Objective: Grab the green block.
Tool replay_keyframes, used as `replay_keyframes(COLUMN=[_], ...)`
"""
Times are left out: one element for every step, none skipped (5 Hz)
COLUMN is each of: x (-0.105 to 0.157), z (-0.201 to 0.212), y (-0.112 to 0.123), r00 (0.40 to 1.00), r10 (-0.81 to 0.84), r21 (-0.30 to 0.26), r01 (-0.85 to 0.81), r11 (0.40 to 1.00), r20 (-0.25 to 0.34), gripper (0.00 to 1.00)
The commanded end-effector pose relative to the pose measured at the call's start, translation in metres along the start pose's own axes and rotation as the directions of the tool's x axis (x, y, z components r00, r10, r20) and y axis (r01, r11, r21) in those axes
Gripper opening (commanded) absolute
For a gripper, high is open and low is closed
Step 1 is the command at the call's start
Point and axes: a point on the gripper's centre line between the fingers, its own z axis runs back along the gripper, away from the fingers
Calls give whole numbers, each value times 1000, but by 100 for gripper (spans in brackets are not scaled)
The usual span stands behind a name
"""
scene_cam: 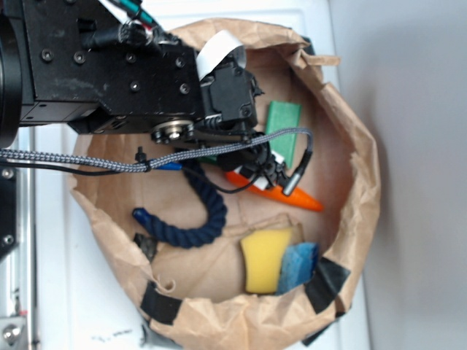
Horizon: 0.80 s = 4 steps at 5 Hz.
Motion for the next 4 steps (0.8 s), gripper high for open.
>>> replay_keyframes(x=[3, 0, -2, -5], z=[-17, -29, -44, -57], y=[-21, -34, -49, -55], r00=[999, 999, 998, 994], r10=[-23, -27, -35, -80], r21=[-30, 14, 41, 23], r01=[24, 26, 32, 78], r11=[999, 1000, 999, 997], r20=[26, 26, 61, 78], gripper=[100, 100, 100, 100])
